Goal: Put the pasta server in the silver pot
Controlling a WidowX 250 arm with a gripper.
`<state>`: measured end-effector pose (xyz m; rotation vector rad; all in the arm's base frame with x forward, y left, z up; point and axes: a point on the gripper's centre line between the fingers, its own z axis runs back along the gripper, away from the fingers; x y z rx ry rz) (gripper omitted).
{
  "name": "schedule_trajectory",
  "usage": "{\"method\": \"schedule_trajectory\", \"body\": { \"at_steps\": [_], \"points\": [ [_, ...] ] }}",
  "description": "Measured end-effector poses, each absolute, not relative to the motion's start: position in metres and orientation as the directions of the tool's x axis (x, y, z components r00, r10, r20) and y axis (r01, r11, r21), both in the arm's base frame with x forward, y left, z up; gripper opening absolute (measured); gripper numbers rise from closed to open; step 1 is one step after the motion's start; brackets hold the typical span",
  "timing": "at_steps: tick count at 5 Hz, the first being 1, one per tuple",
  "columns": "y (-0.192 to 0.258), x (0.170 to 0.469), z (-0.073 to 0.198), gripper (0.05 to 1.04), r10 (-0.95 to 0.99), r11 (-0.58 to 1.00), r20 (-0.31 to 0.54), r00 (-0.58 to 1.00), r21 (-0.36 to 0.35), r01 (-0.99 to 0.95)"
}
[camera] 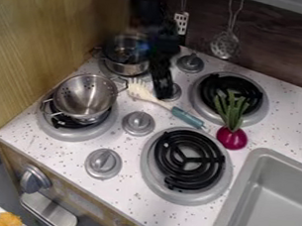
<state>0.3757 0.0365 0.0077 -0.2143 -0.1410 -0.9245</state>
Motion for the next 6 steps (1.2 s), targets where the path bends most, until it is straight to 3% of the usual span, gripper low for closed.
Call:
{"method": "schedule_trajectory", "body": {
  "at_steps": [2,3,6],
  "points": [
    [0.020,0.383,-0.014,1.001,-0.881,0.417,0.270,0.389,0.054,0.907],
    [0.020,0.384,-0.023,1.001,-0.897,0.382,0.283,0.340,0.106,0.918],
    [0.019,0.389,-0.036,1.001,-0.922,0.305,0.283,0.265,0.107,0.946]
  ]
}}
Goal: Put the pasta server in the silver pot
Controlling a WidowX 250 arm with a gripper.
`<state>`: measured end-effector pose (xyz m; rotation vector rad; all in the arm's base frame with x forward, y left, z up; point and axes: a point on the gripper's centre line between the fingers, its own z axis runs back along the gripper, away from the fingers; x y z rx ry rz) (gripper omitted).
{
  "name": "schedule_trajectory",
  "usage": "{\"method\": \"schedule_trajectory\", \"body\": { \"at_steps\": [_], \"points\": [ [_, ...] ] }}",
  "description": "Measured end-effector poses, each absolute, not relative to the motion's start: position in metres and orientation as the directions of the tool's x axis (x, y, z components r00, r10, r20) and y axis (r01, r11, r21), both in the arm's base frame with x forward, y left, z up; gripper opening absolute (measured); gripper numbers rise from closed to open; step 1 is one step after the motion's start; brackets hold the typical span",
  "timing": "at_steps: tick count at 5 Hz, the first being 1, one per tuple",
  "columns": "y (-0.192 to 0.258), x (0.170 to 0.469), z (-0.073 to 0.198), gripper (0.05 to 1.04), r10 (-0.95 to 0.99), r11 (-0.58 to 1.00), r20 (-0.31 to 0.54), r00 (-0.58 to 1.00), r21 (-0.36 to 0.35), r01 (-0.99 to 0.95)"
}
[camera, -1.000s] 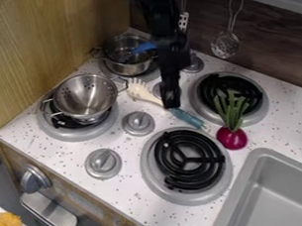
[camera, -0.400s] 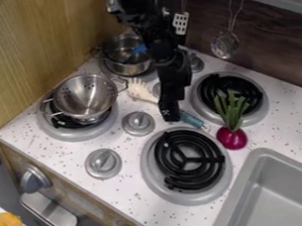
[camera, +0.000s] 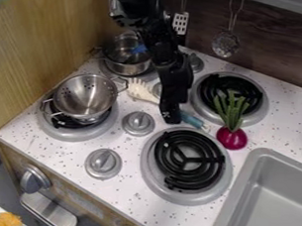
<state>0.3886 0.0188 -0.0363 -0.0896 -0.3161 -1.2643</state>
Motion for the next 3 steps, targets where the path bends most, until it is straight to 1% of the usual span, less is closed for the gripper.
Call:
{"method": "schedule_trajectory", "body": {
  "at_steps": [1,2,3],
  "points": [
    [0.0229,0.3870,-0.0383,1.001,-0.913,0.322,0.301,0.277,0.112,0.940],
    [0.0225,0.3875,-0.0384,0.954,-0.915,0.315,0.303,0.268,0.119,0.942],
    [0.0223,0.3862,-0.0389,0.649,-0.909,0.328,0.302,0.287,0.092,0.940]
  ]
}}
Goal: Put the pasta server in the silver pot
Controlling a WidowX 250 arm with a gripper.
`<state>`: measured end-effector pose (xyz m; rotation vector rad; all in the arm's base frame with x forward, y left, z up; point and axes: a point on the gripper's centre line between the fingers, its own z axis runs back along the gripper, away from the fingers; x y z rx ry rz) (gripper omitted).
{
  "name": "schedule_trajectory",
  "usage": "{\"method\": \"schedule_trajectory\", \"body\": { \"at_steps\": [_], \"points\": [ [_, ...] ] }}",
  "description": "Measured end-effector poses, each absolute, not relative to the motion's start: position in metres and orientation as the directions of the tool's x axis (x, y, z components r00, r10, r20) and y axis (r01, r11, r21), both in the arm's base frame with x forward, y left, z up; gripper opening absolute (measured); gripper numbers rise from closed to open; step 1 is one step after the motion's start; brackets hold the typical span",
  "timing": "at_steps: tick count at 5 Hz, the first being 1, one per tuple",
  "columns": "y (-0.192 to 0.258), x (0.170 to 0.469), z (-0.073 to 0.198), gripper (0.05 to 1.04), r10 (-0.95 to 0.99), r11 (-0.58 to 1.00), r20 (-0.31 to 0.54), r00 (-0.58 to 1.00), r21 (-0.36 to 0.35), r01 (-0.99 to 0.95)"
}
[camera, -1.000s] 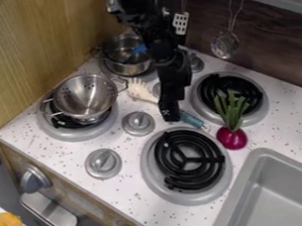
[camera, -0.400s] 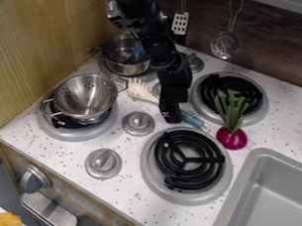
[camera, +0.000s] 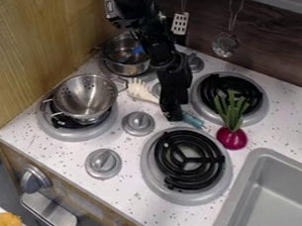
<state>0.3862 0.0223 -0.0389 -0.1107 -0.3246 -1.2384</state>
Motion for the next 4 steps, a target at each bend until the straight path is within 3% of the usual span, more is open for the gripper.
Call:
{"method": "schedule_trajectory", "body": {
  "at_steps": [1,2,4],
  "points": [
    [0.0205,0.3855,-0.0387,0.399,-0.907,0.323,0.310,0.284,0.079,0.943],
    [0.0207,0.3832,-0.0398,0.246,-0.913,0.309,0.304,0.273,0.078,0.948],
    [0.0222,0.3818,-0.0381,0.231,-0.930,0.282,0.264,0.257,0.059,0.958]
  ]
}}
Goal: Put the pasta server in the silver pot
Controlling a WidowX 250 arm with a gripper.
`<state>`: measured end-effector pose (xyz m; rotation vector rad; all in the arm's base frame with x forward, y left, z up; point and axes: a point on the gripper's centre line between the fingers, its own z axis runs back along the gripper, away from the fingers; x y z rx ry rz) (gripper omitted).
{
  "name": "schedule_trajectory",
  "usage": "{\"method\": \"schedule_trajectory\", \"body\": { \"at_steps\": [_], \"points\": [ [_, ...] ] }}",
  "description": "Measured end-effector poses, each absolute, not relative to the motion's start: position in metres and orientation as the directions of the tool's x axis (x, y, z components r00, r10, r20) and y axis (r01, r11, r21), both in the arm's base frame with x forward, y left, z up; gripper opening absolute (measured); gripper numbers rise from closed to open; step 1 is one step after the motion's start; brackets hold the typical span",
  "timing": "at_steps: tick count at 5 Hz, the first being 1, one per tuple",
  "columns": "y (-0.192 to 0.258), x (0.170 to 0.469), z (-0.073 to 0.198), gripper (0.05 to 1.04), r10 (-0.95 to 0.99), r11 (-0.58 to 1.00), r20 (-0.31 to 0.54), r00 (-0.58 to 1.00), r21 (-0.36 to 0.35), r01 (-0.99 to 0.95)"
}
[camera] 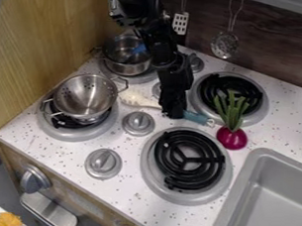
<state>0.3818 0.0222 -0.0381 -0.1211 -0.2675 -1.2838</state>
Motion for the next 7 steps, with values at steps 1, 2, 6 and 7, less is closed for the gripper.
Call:
{"method": "schedule_trajectory", "body": {
  "at_steps": [1,2,6,7],
  "points": [
    [0.024,0.379,-0.034,0.226,-0.932,0.290,0.241,0.271,0.047,0.956],
    [0.022,0.384,-0.022,0.226,-0.918,0.322,0.264,0.295,0.063,0.945],
    [0.024,0.403,0.013,0.226,-0.943,0.228,0.263,0.204,0.062,0.972],
    [0.031,0.400,0.012,0.226,-0.954,0.224,0.218,0.208,0.053,0.973]
  ]
}}
